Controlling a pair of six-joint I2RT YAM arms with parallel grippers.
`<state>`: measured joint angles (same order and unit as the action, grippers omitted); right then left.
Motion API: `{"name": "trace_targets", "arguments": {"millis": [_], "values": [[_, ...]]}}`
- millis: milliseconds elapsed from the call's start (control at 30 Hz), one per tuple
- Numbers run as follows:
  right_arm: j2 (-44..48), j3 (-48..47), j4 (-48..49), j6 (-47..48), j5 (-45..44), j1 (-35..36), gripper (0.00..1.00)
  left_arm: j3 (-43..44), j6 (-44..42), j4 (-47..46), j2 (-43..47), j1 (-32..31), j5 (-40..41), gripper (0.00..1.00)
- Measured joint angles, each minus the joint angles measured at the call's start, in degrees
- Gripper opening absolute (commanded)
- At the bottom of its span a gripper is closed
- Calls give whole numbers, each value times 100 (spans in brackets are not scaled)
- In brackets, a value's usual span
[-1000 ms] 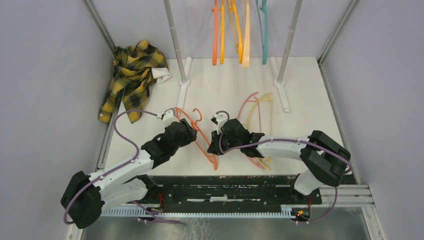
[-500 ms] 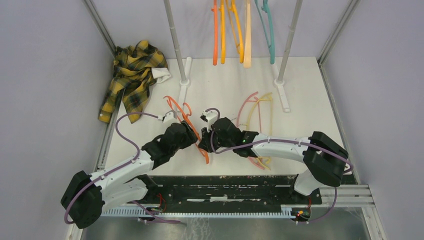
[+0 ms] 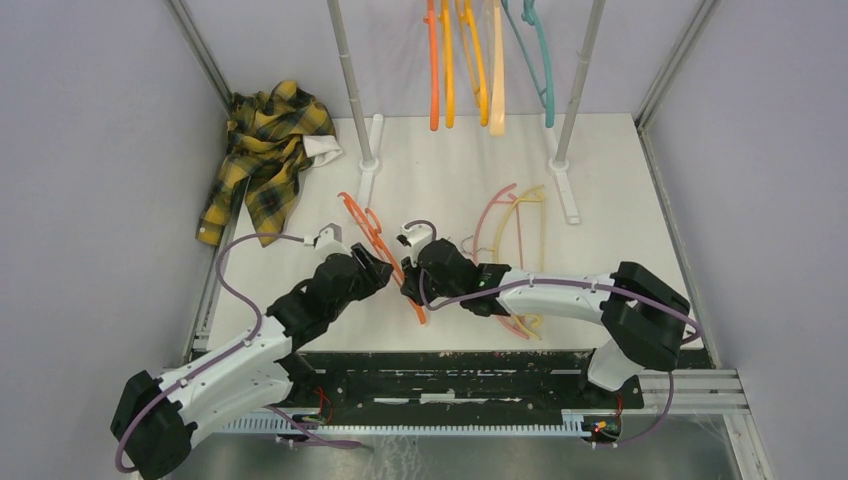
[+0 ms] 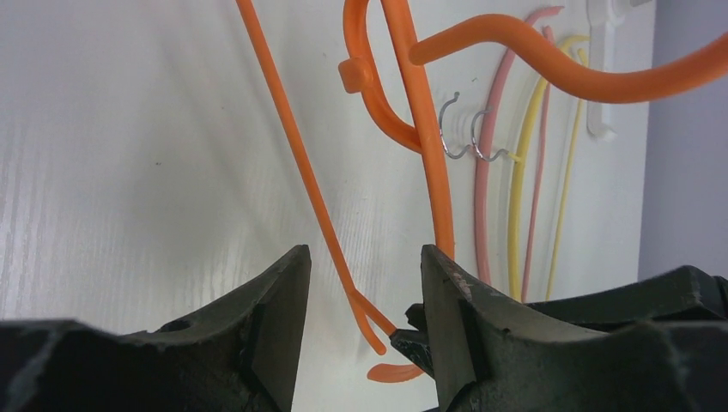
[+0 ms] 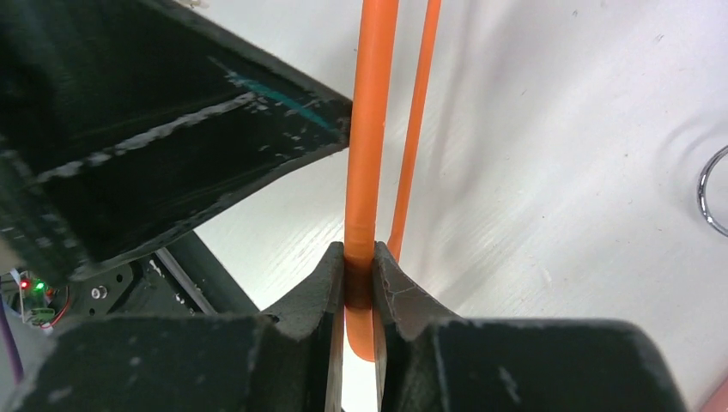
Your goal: Organize the hangers
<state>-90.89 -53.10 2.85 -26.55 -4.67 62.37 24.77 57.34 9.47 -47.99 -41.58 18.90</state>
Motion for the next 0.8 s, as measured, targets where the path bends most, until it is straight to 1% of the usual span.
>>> {"name": "trace_targets", "arguments": {"millis": [133,267,700,733,800], "values": [[-76,-96,-13,4,-37,0,6,-57,52,13,354,0,4,58],[-179,-155,0,-13,20,33,6,-63,76,-153,476,0,2,58],[-116,-286,24,-22,120,151,6,-66,212,-649,-153,0,-20,58],[-81,-289,39,-33,131,166,6,-66,214,-686,-186,0,-22,58],[-11,-295,101,-52,175,197,6,-66,221,-750,-271,0,-20,50]]}}
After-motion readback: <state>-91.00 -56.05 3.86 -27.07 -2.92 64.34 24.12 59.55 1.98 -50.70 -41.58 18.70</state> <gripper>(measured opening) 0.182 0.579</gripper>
